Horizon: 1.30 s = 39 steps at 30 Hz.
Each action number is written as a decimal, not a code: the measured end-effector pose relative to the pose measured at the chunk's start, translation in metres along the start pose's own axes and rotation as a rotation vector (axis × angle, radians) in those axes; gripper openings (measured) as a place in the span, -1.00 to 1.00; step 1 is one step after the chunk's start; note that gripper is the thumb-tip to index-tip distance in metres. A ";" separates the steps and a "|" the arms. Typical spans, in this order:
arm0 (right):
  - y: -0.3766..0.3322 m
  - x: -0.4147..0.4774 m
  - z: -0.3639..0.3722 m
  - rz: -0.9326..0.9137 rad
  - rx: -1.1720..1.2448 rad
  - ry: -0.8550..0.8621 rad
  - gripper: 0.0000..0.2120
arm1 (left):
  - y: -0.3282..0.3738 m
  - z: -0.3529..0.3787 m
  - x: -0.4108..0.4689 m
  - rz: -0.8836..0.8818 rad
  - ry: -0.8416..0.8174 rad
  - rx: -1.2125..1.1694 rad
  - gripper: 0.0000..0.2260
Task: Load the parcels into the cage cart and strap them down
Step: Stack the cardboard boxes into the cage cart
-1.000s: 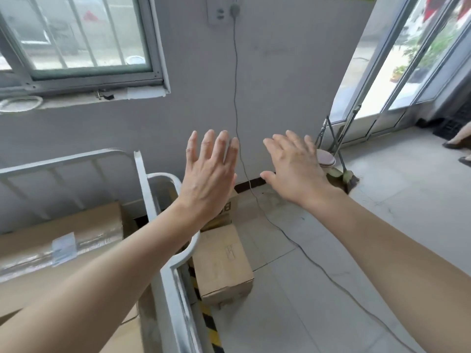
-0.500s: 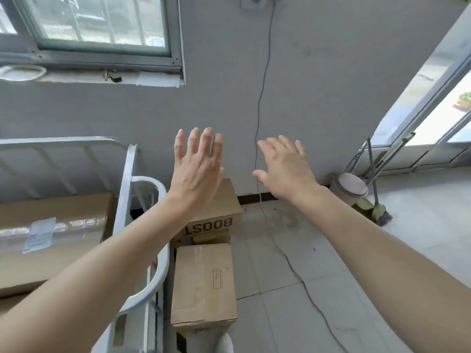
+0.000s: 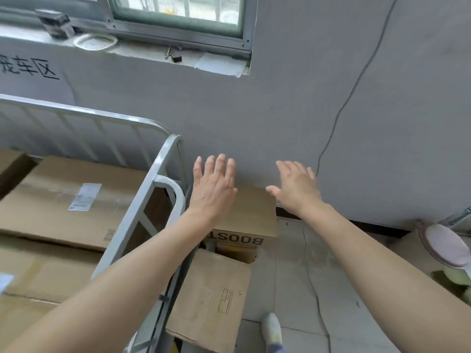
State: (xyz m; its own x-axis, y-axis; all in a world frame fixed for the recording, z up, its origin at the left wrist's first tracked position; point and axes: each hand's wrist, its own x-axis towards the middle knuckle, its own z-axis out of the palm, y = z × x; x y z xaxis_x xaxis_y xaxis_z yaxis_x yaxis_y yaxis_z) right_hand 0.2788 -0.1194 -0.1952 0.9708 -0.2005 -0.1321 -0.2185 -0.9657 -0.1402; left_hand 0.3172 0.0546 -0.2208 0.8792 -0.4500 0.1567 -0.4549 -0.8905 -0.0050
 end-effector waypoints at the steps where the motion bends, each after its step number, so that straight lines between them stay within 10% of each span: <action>1: 0.007 0.014 0.011 -0.006 0.011 -0.027 -0.44 | 0.003 0.013 0.008 -0.022 -0.046 0.008 -0.43; 13: 0.094 0.162 0.192 -0.007 0.187 -0.184 -0.39 | 0.001 0.250 0.086 -0.320 -0.396 -0.048 -0.49; 23: 0.141 0.225 0.362 0.440 0.470 -0.376 -0.09 | -0.031 0.390 0.107 -0.634 -0.541 -0.299 -0.35; 28: 0.157 0.239 0.405 0.753 1.021 -0.311 -0.19 | -0.045 0.426 0.120 -0.935 -0.454 -0.637 -0.13; 39: 0.171 0.217 0.360 0.812 1.133 -0.269 -0.26 | -0.010 0.379 0.123 -1.184 -0.448 -0.571 -0.01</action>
State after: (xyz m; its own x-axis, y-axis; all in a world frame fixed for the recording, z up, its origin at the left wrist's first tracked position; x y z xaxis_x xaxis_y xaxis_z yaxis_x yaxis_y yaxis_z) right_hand 0.4165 -0.2690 -0.6012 0.5191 -0.4659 -0.7166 -0.7821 0.0792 -0.6181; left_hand 0.4834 -0.0171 -0.5762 0.6987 0.4654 -0.5433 0.6860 -0.6514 0.3242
